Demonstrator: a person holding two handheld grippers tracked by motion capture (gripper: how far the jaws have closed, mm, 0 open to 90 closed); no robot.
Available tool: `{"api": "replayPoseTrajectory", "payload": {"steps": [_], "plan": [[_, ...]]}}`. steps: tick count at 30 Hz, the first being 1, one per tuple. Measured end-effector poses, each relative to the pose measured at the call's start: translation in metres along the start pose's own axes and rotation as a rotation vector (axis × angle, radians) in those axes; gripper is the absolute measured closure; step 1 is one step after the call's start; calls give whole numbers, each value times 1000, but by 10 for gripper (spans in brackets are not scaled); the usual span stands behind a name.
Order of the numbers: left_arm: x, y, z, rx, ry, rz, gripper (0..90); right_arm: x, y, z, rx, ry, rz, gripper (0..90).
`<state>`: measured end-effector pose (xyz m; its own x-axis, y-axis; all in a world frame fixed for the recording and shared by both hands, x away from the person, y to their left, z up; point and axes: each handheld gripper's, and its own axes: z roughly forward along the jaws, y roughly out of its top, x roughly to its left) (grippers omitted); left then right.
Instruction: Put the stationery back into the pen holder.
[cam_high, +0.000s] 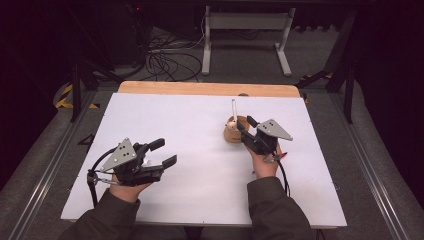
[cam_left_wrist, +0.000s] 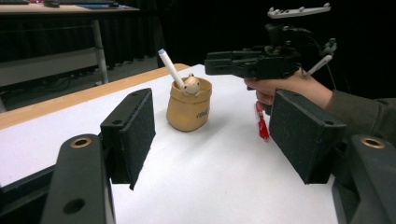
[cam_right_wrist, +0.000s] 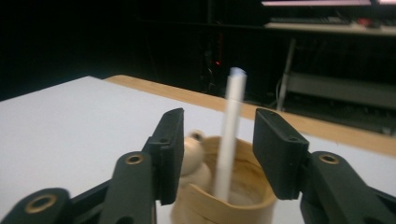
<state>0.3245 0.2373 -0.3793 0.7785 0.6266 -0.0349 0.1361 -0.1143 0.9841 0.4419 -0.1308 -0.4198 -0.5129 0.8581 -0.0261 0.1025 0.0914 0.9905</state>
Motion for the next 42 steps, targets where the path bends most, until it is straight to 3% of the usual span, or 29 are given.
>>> {"api": "replayPoseTrajectory", "payload": {"steps": [5, 12, 26, 35, 42], "plan": [[-2, 0, 3, 10, -6, 8, 320, 21, 12, -12, -27, 34, -133, 454], [-5, 3, 8, 17, -32, 10, 305, 29, 26, -34, -14, 60, -201, 354], [-18, 8, 25, 43, -58, 20, 224, 16, 41, -69, -20, 47, -179, 228], [-29, 10, 49, 75, -84, 8, 165, 12, 50, -86, -25, 60, -174, 157], [-36, 10, 69, 102, -96, 12, 162, 1, 54, -99, -30, 49, -159, 134]]}}
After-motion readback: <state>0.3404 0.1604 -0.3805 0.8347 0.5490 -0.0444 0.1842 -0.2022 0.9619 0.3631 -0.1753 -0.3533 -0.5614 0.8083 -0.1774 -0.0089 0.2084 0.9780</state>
